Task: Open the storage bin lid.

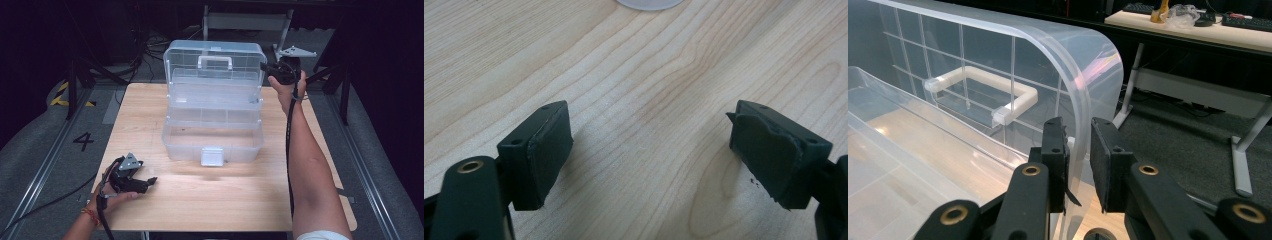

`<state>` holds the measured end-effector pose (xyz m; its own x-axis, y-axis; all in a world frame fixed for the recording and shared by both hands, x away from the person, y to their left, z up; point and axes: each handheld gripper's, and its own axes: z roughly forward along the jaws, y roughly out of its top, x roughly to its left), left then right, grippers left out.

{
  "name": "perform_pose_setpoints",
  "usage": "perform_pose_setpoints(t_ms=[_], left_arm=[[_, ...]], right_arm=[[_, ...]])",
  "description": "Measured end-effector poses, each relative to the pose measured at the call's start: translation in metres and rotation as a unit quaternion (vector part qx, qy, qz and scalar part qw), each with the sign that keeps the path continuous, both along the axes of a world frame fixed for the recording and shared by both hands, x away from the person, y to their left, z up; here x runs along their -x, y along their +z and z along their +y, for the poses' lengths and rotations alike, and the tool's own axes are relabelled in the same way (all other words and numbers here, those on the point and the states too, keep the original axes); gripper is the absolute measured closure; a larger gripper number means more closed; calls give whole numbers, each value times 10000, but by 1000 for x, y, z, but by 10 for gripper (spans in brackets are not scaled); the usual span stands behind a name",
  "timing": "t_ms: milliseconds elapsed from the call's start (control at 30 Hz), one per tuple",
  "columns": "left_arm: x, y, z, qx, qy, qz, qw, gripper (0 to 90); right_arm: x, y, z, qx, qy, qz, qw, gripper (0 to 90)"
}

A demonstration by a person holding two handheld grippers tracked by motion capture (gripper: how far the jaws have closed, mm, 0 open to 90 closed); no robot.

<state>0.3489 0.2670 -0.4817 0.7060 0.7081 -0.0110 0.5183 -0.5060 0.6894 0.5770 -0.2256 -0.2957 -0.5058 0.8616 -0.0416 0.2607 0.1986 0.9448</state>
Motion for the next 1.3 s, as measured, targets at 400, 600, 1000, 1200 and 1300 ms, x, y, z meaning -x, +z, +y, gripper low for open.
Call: perform_pose_setpoints(t_ms=[400,600,1000,1200,1300], left_arm=[[-1,1,1,-14,-58,55,10000,172],[-1,1,1,-11,-59,58,10000,172],[0,0,0,15,-16,44,10000,172],[-1,0,1,24,-59,46,10000,173],[-1,0,1,21,-69,43,10000,173]], right_arm=[[-10,-1,1,-39,-66,89,9999,783],[-15,-2,2,-23,-87,128,9999,784],[-24,-3,3,-29,-143,240,9996,785],[-30,-5,4,4,-177,270,9995,785],[-33,-5,4,26,-169,300,9994,784]])
